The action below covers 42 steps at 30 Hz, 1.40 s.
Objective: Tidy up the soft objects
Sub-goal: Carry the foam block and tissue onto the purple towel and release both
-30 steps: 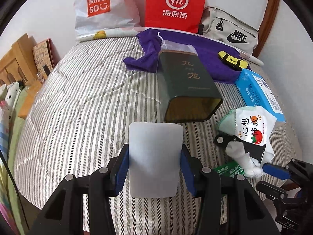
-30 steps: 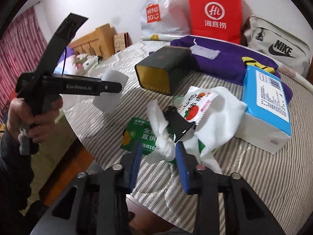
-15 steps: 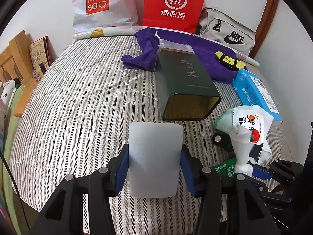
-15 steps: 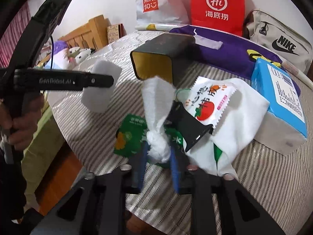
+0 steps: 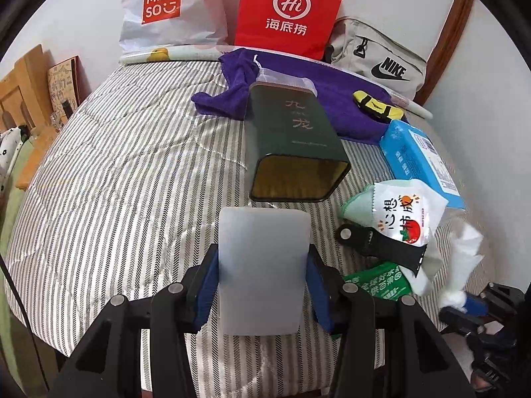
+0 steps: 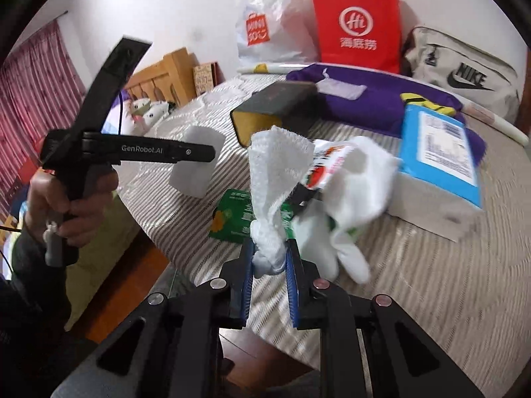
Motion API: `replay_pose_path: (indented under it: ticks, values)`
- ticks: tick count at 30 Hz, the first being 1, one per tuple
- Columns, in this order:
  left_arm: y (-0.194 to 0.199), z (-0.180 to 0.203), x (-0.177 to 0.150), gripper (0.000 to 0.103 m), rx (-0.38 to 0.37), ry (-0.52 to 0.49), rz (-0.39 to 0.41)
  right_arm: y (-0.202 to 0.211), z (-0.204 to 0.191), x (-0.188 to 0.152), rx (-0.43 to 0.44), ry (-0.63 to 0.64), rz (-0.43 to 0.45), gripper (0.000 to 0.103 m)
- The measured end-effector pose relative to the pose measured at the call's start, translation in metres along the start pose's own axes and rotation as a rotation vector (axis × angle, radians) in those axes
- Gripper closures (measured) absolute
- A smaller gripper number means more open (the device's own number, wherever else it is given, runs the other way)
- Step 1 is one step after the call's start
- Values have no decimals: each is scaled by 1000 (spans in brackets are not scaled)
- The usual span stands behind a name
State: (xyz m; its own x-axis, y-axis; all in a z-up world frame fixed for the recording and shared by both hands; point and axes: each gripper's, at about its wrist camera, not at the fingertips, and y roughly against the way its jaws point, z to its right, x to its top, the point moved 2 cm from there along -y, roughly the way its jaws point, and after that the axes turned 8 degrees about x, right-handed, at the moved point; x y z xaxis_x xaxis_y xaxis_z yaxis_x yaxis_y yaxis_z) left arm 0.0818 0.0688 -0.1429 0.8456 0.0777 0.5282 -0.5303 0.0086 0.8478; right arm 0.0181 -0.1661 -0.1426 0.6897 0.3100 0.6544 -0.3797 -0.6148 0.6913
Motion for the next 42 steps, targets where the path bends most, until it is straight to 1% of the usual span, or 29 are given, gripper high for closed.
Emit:
replay_pose_path:
  ticks: [4, 6, 10, 14, 19, 24, 28, 34, 42]
  values:
    - [7, 3, 0, 56, 0, 10, 1, 19, 17, -7, -76, -20, 31, 85]
    - [11, 6, 1, 56, 8, 6, 4, 28, 29, -10, -104, -51, 43, 85]
    - [17, 11, 4, 56, 21, 6, -2, 35, 51, -17, -168, -109, 28, 85]
    - [24, 17, 10, 56, 21, 9, 7, 36, 67, -22, -204, -135, 14, 85]
    - [35, 20, 23, 56, 25, 9, 30, 44, 75, -17, -192, -141, 45, 85]
    - [40, 22, 43, 56, -1, 24, 37, 54, 81, 4, -188, -141, 88, 85]
    - [41, 26, 61, 56, -33, 26, 32, 60, 87, 30, -195, -132, 118, 85]
    - [43, 28, 92, 56, -24, 19, 54, 65, 96, 73, -222, -110, 158, 85]
    - [26, 25, 127, 55, -25, 13, 42, 60, 109, 120, -242, -90, 174, 85]
